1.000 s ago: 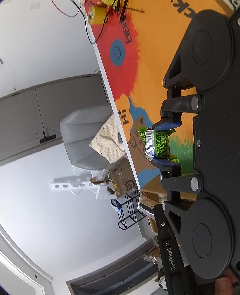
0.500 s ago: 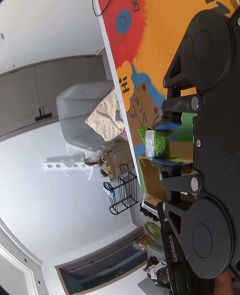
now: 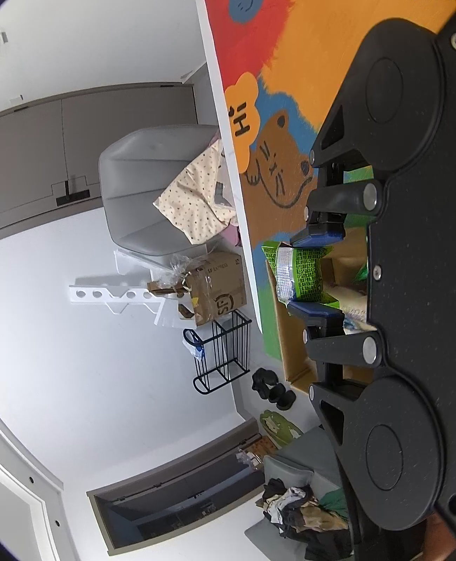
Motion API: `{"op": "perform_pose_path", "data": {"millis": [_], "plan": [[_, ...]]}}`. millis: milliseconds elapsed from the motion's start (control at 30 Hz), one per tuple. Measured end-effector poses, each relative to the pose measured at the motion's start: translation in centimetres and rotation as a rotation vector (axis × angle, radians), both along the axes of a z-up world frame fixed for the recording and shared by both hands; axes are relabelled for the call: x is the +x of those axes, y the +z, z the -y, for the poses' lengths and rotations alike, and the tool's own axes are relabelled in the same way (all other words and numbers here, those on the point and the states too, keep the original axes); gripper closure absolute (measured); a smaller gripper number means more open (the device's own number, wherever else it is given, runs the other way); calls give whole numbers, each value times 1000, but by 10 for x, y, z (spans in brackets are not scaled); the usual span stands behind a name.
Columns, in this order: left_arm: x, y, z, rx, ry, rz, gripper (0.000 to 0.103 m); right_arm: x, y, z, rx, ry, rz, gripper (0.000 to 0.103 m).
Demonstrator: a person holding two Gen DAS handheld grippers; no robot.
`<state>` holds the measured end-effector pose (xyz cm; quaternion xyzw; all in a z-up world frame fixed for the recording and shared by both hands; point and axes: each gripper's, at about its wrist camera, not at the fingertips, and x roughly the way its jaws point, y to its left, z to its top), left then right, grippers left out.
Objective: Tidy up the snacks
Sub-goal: 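Carry the clear packet and green foil packet over the box with both tools, then open both tools to drop the clear and green packets into the box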
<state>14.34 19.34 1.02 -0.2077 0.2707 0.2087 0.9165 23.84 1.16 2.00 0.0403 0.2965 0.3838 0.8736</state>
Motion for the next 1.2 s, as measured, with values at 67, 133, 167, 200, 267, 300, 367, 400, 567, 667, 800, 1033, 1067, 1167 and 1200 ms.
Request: {"op": "perform_pose_path", "data": {"millis": [67,133,167,200,267,300,367,400,567,667,800,1033,1067,1167,1200], "plan": [[1,0,-3,0,-2,-12,82,2,0,-5,4,2,-2,71],[-1,1,-7,-5,9,-10,80,5,1,-8,11,5,-11,69],[-2,2,-9,-7,14,-8,78,6,1,-10,14,5,-12,63],[-4,3,-10,-9,16,-4,78,6,1,-11,15,1,-5,60],[-7,5,-11,-13,16,6,71,5,1,-11,15,2,1,54],[-8,6,-11,-14,15,9,68,5,0,-11,18,1,-5,53],[-9,7,-10,-16,10,14,55,4,-1,-8,17,-1,-11,53],[-9,7,-10,-19,6,16,52,3,-1,-6,15,-3,-12,53],[-9,8,-3,-21,-13,21,33,1,-4,7,5,-34,-30,53],[-9,9,2,-22,-22,32,24,-3,-5,18,-2,-50,-34,53],[-10,8,12,-22,-33,21,19,-5,-7,36,3,-77,-47,53],[-11,15,32,-8,-63,3,11,-14,-6,69,15,-115,-51,45],[-12,16,36,-7,-70,3,10,-15,-6,74,16,-117,-52,43],[-14,19,47,-5,-86,-1,9,-21,-3,86,23,-125,-50,37],[-15,20,50,-3,-90,-1,8,-24,-2,91,26,-130,-44,32]]}}
